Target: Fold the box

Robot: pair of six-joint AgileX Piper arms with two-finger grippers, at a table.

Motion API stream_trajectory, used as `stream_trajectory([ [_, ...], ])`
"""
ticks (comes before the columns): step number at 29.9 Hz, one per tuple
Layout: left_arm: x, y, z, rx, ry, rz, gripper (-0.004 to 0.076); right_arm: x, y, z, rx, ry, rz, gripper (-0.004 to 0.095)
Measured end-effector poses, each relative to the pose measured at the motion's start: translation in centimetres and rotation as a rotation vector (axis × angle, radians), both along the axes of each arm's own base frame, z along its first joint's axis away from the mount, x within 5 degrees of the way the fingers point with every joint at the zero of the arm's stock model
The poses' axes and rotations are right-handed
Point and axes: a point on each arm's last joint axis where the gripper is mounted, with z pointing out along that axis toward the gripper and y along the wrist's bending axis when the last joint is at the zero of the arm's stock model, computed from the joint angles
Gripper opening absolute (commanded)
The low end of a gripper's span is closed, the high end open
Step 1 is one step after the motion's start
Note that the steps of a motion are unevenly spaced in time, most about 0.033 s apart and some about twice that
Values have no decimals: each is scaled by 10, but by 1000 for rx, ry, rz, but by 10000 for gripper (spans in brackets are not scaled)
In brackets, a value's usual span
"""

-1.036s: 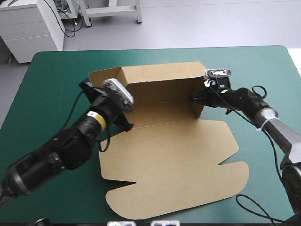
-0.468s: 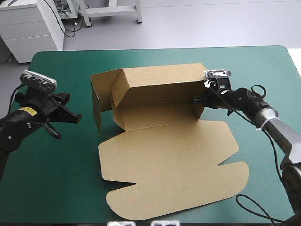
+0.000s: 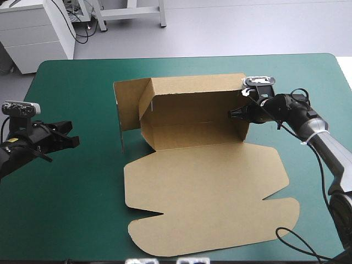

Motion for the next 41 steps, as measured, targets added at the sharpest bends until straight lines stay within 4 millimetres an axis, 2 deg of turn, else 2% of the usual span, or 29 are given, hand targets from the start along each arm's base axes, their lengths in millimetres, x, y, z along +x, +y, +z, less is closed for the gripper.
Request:
stream_trajectory([
  [7,13,0,-8,-55,9,-52,18,-6,-3,22,-64,135,25,-15],
  [14,30,4,-19,-80,16,-89,15,-16,-3,54,-73,263,41,-15],
  [19,35,4,-22,-97,6,-101,15,-21,-3,63,-62,306,37,-15],
  [24,36,4,-21,-96,1,-106,15,-18,-2,60,-56,322,32,-15],
  [30,37,5,-22,-90,-4,-97,15,-3,1,35,-67,390,29,-15],
  [35,37,5,-22,-90,-4,-96,15,15,4,25,-79,408,26,-15],
  [41,37,5,-22,-83,-7,-100,15,50,11,14,-70,357,19,-15],
])
